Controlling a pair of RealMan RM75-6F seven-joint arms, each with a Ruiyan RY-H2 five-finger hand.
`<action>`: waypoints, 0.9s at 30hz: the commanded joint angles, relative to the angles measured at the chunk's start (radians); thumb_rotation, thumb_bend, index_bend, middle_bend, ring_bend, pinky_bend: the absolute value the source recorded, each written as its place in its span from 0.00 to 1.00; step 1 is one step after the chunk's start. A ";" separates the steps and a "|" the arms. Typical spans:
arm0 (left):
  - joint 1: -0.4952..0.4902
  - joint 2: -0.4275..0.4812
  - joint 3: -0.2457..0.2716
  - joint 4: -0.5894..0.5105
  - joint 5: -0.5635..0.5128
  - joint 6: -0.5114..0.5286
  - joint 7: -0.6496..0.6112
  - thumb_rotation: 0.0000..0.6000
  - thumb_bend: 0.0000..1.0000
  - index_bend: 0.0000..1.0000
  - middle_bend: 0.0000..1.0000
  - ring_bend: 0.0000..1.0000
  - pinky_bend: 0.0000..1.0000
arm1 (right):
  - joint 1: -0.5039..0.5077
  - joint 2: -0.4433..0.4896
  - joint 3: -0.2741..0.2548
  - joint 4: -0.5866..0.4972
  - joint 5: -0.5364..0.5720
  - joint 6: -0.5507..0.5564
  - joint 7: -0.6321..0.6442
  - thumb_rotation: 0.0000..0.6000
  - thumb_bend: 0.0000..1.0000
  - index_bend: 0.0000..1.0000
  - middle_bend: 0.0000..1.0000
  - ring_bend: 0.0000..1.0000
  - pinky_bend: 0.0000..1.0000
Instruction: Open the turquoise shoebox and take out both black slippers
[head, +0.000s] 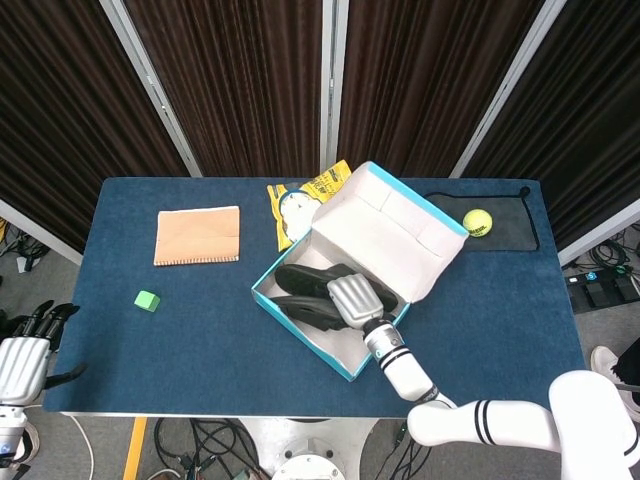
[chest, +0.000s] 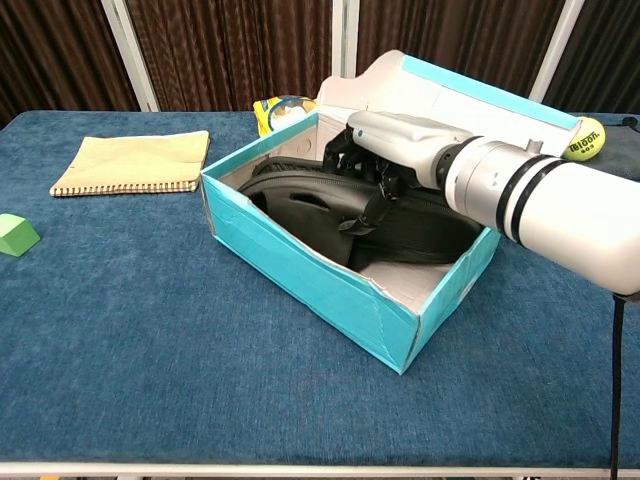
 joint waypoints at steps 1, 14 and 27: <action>0.000 0.001 0.000 -0.003 0.000 -0.001 0.002 1.00 0.01 0.16 0.16 0.08 0.29 | -0.008 0.006 0.004 -0.008 -0.025 0.009 0.017 1.00 0.36 0.70 0.60 0.51 0.67; -0.004 0.001 0.000 -0.014 0.006 0.000 0.015 1.00 0.01 0.16 0.16 0.08 0.29 | -0.069 0.030 0.035 -0.003 -0.344 0.156 0.229 1.00 0.36 0.70 0.60 0.51 0.67; -0.017 0.005 0.001 -0.051 0.022 -0.002 0.053 1.00 0.01 0.16 0.16 0.08 0.29 | -0.182 0.247 0.051 -0.202 -0.425 0.271 0.231 1.00 0.36 0.70 0.60 0.51 0.67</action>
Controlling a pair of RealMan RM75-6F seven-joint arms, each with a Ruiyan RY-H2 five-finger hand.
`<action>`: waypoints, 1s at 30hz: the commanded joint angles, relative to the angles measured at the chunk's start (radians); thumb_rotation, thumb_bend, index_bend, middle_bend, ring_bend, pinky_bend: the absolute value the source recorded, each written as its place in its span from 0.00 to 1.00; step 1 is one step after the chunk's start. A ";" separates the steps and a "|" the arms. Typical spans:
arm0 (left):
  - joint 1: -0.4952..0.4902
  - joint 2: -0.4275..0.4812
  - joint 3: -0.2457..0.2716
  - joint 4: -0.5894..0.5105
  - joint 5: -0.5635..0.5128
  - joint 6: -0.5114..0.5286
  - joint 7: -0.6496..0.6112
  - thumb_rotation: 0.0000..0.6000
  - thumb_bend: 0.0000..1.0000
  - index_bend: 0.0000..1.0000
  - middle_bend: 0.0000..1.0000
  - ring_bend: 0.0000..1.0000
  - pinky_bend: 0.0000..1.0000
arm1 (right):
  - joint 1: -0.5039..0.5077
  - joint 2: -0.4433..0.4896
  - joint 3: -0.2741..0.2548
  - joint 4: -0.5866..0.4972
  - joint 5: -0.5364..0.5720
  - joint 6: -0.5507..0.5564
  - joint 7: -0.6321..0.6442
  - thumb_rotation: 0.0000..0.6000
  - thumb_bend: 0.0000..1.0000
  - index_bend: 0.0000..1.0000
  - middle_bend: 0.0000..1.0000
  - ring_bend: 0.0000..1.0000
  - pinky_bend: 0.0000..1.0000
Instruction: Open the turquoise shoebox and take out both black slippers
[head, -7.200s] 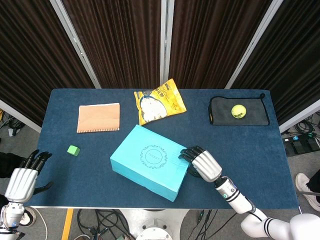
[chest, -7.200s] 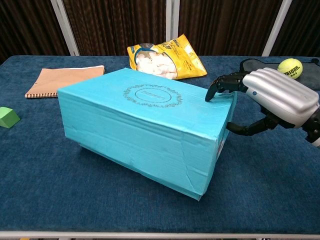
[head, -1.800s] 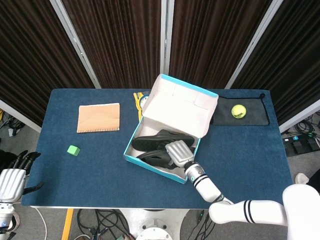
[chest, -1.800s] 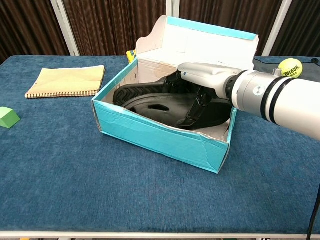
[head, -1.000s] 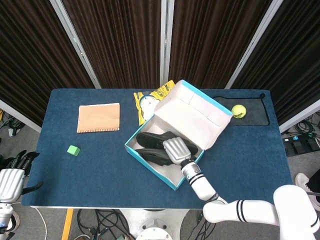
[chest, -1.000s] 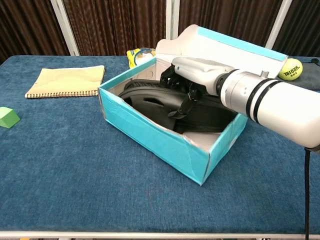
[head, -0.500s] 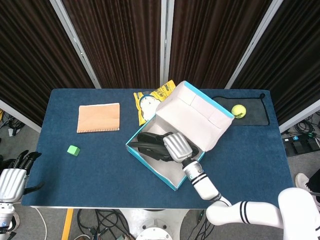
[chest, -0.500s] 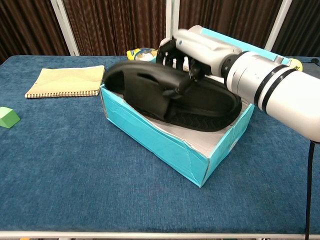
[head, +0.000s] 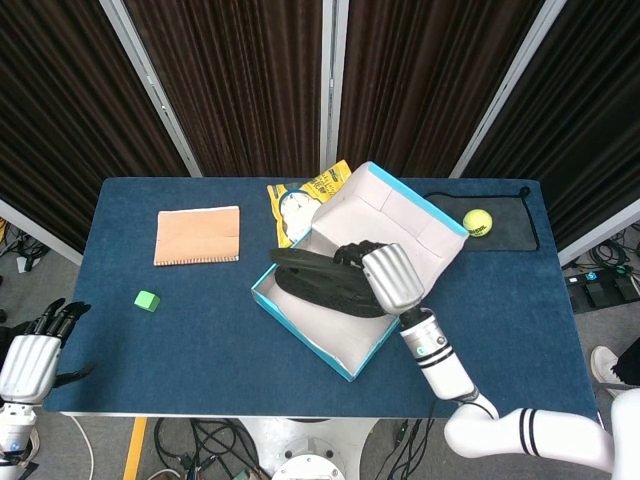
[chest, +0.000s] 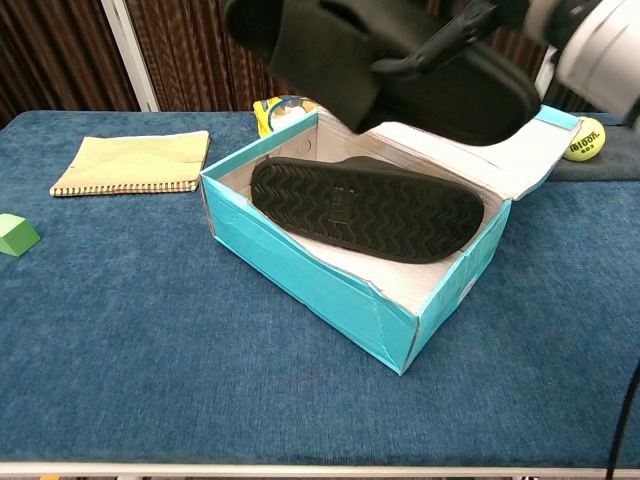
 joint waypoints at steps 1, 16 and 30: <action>-0.003 0.001 -0.001 -0.009 0.004 0.001 0.009 1.00 0.01 0.16 0.16 0.08 0.29 | -0.053 0.079 -0.010 -0.068 -0.017 0.038 -0.010 1.00 0.36 0.70 0.60 0.51 0.67; -0.013 -0.002 0.007 -0.041 0.023 -0.002 0.042 1.00 0.01 0.16 0.16 0.08 0.29 | -0.291 0.307 -0.138 -0.140 0.032 0.103 0.081 1.00 0.36 0.70 0.60 0.51 0.67; -0.019 0.001 0.016 -0.057 0.037 -0.005 0.051 1.00 0.01 0.16 0.16 0.08 0.29 | -0.474 0.353 -0.222 -0.075 0.006 0.149 0.327 1.00 0.35 0.70 0.61 0.51 0.67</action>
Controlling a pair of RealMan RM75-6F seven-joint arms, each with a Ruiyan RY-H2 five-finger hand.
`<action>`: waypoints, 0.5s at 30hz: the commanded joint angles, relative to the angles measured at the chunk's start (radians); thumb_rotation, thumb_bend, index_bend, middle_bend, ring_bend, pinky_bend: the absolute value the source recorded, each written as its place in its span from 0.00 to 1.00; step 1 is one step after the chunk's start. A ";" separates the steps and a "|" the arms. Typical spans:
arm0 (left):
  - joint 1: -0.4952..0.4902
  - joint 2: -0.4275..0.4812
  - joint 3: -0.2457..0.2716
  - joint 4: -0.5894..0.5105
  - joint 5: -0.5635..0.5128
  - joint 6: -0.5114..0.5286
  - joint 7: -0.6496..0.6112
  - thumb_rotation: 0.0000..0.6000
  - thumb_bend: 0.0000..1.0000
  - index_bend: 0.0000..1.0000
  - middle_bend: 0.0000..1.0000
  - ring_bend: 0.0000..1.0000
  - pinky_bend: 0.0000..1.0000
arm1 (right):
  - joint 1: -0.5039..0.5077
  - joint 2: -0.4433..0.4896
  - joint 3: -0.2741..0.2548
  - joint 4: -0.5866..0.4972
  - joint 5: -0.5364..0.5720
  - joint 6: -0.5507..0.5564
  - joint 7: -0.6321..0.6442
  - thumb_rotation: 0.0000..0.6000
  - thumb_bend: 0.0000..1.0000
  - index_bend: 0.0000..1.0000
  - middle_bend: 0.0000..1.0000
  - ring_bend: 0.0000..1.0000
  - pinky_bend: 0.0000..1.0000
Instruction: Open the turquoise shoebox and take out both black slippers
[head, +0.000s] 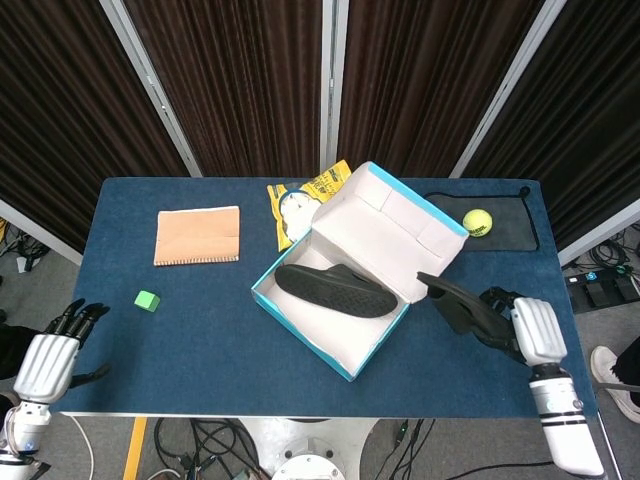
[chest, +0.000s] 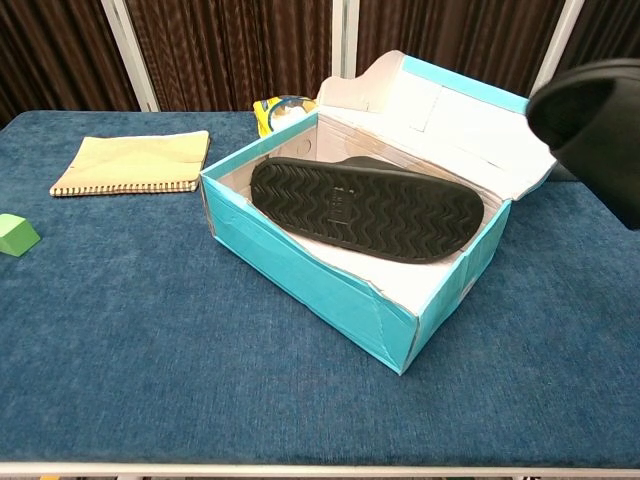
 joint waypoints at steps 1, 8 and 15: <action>-0.002 0.002 0.002 -0.001 0.002 -0.002 0.000 1.00 0.01 0.16 0.16 0.08 0.29 | -0.047 0.013 -0.014 0.021 0.008 0.016 0.049 1.00 0.35 0.70 0.61 0.51 0.67; -0.003 -0.001 0.007 -0.006 0.008 -0.003 0.007 1.00 0.01 0.16 0.16 0.08 0.29 | -0.069 0.014 -0.004 0.035 0.049 -0.019 0.046 1.00 0.35 0.70 0.61 0.52 0.68; 0.000 -0.002 0.009 -0.002 0.002 -0.006 0.007 1.00 0.01 0.16 0.16 0.08 0.29 | -0.064 -0.006 0.012 0.038 0.109 -0.073 -0.013 1.00 0.35 0.70 0.61 0.52 0.68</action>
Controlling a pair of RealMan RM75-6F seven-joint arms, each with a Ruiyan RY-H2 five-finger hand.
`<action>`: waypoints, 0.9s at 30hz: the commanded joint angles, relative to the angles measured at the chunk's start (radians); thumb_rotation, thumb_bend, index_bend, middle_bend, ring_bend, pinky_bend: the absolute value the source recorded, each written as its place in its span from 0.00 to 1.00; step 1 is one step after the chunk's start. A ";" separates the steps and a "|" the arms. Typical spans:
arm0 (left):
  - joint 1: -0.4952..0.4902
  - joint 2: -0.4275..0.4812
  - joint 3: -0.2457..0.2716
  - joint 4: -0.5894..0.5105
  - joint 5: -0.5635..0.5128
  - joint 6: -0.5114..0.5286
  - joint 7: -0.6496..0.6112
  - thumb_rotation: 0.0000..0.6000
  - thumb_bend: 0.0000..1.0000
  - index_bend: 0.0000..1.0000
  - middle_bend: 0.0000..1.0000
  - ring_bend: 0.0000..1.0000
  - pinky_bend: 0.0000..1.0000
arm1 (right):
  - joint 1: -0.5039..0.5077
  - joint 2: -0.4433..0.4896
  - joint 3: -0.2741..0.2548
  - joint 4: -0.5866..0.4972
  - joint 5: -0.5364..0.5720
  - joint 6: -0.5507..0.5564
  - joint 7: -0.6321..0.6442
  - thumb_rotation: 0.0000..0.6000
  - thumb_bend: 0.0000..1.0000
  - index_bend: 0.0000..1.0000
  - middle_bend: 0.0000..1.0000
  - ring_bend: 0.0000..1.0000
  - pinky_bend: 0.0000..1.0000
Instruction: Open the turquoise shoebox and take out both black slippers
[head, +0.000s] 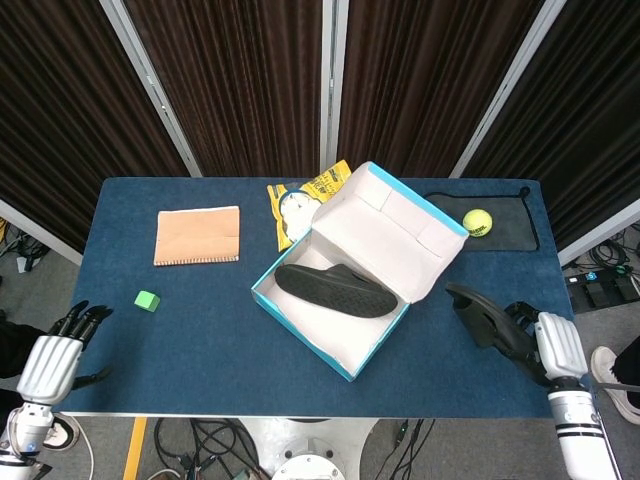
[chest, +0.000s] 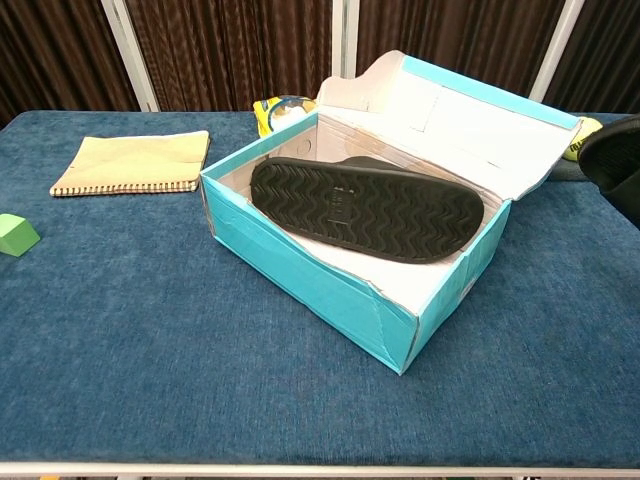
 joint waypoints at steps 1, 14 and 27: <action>0.001 0.000 0.000 0.003 -0.002 -0.001 -0.003 1.00 0.01 0.16 0.16 0.08 0.29 | -0.004 -0.007 0.002 -0.001 0.026 -0.019 -0.026 1.00 0.35 0.70 0.61 0.52 0.68; -0.002 -0.009 0.003 0.012 0.001 -0.003 -0.004 1.00 0.01 0.16 0.16 0.08 0.29 | 0.024 -0.010 0.036 0.008 0.100 -0.160 -0.004 1.00 0.34 0.70 0.61 0.52 0.68; -0.004 -0.017 0.008 0.009 0.001 -0.014 0.015 1.00 0.01 0.16 0.16 0.08 0.29 | 0.110 -0.065 0.120 0.049 0.149 -0.238 -0.030 1.00 0.34 0.70 0.61 0.52 0.68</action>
